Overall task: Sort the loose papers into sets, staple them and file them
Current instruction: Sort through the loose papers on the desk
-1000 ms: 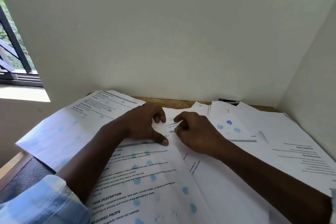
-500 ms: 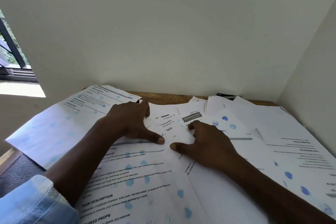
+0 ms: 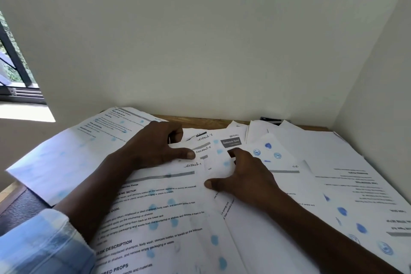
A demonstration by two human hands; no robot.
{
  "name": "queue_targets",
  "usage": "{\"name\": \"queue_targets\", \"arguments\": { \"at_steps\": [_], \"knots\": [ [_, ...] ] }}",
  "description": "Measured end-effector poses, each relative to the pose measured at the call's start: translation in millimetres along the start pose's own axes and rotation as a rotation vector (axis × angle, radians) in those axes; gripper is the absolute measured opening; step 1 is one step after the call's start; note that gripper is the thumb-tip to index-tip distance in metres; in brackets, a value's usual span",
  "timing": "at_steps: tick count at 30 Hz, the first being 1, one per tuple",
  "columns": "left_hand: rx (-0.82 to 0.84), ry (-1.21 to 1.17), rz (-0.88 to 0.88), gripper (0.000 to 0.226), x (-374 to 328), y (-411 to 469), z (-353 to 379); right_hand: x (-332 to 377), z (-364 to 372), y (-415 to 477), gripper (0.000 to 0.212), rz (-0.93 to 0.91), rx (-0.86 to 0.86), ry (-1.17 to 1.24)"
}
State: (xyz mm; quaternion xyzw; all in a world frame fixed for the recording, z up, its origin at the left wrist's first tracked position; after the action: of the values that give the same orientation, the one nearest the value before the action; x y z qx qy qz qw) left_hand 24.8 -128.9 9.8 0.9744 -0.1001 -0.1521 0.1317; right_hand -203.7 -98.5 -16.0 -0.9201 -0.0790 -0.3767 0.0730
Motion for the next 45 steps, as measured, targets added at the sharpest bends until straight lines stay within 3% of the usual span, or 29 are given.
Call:
{"name": "queue_targets", "arguments": {
  "at_steps": [5, 10, 13, 18, 22, 24, 27, 31, 33, 36, 38, 42, 45],
  "knots": [
    [-0.121, -0.056, 0.011, 0.060, 3, -2, -1, -5, 10, -6, 0.069, -0.077, -0.105, 0.021],
    [-0.175, -0.203, 0.042, 0.065, 7, 0, 1, 15, 12, -26, 0.026, -0.484, -0.297, 0.017],
    [-0.193, -0.290, 0.028, 0.065, 7, -1, 2, 25, 18, -35, 0.028, -0.580, -0.277, -0.078],
    [-0.191, -0.244, 0.018, 0.061, 8, 1, 4, 21, 13, -21, 0.017, -0.337, -0.123, -0.026],
    [-0.165, -0.178, 0.036, 0.060, 5, 3, 4, 18, 3, -10, 0.049, -0.218, -0.057, 0.060],
    [-0.176, -0.170, 0.046, 0.058, 4, 3, 3, 14, 0, -10, 0.051, -0.180, -0.064, 0.089],
    [-0.185, -0.173, 0.077, 0.056, 3, 3, -1, 19, 1, -15, 0.023, -0.229, -0.079, 0.085],
    [0.037, -0.347, 0.075, 0.050, 0, 8, -5, 29, 4, -19, 0.023, -0.371, -0.152, -0.020],
    [0.192, -0.474, 0.048, 0.056, -1, 7, -9, 26, 0, -17, 0.025, -0.332, -0.153, 0.089],
    [0.345, -0.449, 0.016, 0.048, -4, 0, -20, 14, -5, -6, 0.041, -0.207, -0.095, 0.339],
    [0.473, -0.337, 0.000, 0.052, -11, -8, -14, 3, -6, 2, 0.029, -0.130, -0.049, 0.496],
    [0.408, -0.102, -0.014, 0.088, -24, -9, -4, -3, -9, 7, 0.028, -0.030, 0.010, 0.693],
    [0.387, -0.172, -0.015, 0.056, -26, -12, -8, -1, -8, 4, 0.028, 0.009, 0.046, 0.786]
  ]
}}
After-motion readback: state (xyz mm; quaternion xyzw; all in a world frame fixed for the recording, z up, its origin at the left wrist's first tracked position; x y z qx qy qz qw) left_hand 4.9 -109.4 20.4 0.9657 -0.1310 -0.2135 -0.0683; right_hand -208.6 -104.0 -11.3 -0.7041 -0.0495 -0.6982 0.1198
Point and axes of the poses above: each hand's wrist, its own y-axis towards the middle knuckle, its own z-axis out of the palm, x = y × z, the point moved 7 cm from there along y, towards the middle knuckle, and after that the axes turned 12 degrees about y, right-handed, at the moved point
